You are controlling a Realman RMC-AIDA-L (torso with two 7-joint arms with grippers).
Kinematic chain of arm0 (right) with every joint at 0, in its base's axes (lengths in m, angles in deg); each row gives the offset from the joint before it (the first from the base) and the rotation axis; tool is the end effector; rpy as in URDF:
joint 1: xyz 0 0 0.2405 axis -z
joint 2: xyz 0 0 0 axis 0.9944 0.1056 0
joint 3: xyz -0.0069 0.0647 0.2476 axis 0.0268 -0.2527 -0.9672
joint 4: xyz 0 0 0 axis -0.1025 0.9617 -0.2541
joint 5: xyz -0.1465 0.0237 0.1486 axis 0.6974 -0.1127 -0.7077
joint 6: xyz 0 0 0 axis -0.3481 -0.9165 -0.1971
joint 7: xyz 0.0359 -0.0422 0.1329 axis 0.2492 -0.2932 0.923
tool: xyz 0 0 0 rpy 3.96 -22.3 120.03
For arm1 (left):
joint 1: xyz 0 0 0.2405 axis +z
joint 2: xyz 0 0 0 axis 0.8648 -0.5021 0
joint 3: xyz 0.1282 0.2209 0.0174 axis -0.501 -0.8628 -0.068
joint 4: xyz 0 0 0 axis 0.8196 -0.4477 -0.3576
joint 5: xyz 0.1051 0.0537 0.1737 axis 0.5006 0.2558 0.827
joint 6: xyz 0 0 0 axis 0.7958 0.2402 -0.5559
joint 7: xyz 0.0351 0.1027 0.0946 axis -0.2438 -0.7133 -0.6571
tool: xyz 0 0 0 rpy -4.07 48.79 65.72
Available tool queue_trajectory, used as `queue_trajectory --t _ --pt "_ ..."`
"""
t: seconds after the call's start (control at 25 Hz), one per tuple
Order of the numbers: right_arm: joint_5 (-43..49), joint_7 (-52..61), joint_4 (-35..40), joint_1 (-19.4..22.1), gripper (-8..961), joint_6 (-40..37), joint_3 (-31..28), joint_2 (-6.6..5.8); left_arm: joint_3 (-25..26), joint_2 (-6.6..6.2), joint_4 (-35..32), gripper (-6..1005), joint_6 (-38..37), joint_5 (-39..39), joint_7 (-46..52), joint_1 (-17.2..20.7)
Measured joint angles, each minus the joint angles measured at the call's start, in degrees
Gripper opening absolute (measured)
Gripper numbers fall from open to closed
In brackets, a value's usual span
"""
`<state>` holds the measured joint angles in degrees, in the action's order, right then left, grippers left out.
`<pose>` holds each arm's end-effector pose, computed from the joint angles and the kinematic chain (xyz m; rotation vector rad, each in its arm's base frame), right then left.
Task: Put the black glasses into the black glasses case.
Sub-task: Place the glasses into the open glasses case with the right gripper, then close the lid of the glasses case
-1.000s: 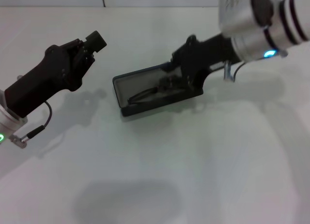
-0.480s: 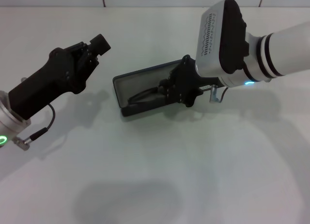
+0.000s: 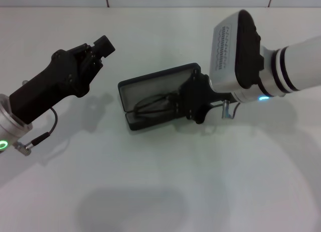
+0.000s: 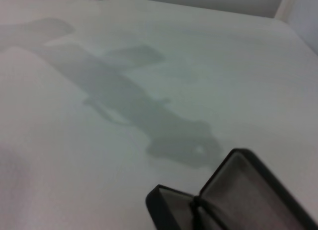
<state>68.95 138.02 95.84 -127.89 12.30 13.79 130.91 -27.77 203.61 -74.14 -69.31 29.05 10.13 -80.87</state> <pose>0.1180 0.3755 -0.1044 -2.9096 -0.1708 0.0200 -0.2727 0.2749 0.0134 -2.1902 -0.6092 -1.4741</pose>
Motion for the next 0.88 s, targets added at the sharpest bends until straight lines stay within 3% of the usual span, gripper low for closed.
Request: queue_trajectory --t 0.48,0.68,0.88 --pt "-0.2 -0.1 4.2 4.1 66 -6.1 -1.6 -0.05 0.0 0.0 0.0 26 0.1 0.0 0.0 0.0" --pt "-1.0 -0.1 4.8 4.0 67 -16.7 -9.4 -0.16 0.0 0.0 0.0 26 0.1 0.0 0.0 0.0" --pt "-8.2 1.6 3.9 3.5 69 -28.5 -21.4 -0.33 0.0 0.0 0.0 26 0.1 0.0 0.0 0.0"
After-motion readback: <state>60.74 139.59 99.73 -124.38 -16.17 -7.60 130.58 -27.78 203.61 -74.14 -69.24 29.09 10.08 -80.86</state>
